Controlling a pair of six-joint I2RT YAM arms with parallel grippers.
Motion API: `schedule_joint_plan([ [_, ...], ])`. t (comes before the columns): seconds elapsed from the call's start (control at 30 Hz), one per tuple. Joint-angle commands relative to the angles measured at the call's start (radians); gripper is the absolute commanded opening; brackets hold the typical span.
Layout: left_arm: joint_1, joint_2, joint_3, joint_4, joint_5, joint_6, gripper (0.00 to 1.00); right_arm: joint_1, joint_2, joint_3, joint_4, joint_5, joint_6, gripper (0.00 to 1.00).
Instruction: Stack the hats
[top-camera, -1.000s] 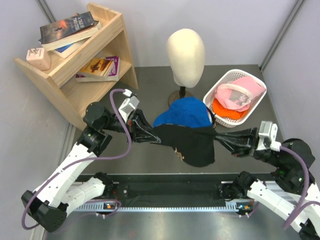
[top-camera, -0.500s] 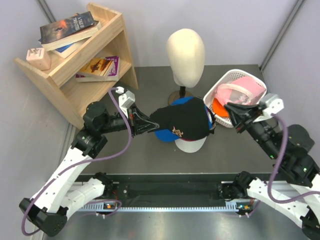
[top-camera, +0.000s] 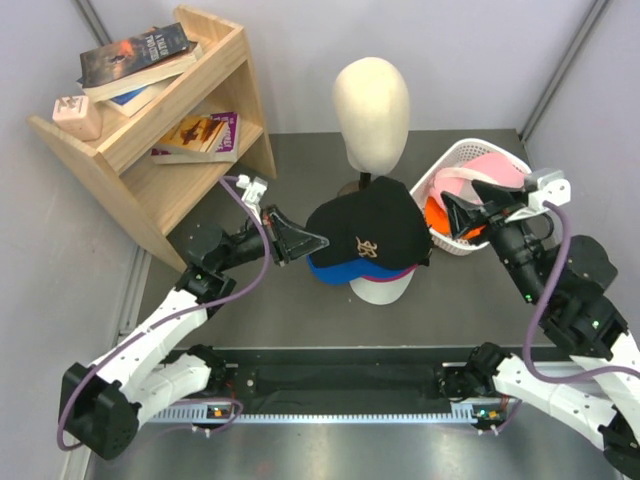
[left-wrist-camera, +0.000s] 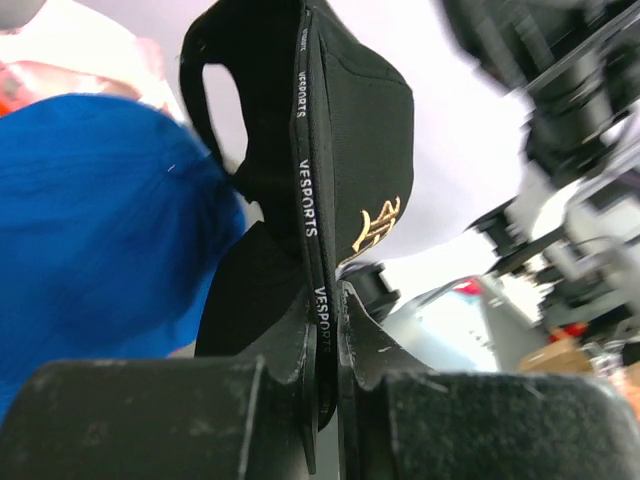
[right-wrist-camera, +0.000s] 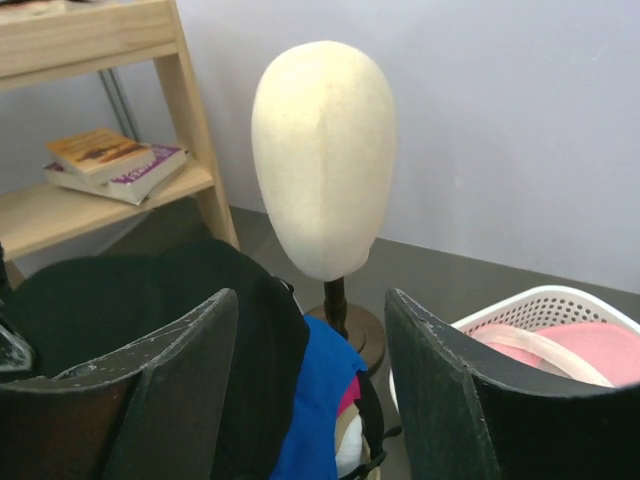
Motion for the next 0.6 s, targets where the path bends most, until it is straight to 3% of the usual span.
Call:
schedule_joint_plan([
  [0.0, -0.008, 0.01, 0.029, 0.335, -0.01, -0.229, 0.0, -0.003, 0.013, -0.025, 0.044, 0.028, 0.052, 0.62],
  [0.17, -0.053, 0.053, 0.121, 0.265, -0.076, -0.244, 0.0, -0.005, 0.005, -0.048, 0.059, 0.066, 0.073, 0.69],
  [0.43, -0.122, 0.276, 0.162, 0.383, -0.113, -0.34, 0.0, -0.005, -0.036, -0.073, 0.067, 0.186, 0.122, 0.87],
  [0.57, -0.12, 0.3, 0.153, 0.336, -0.169, -0.346, 0.0, -0.005, -0.053, -0.076, 0.055, 0.195, 0.125, 0.89],
])
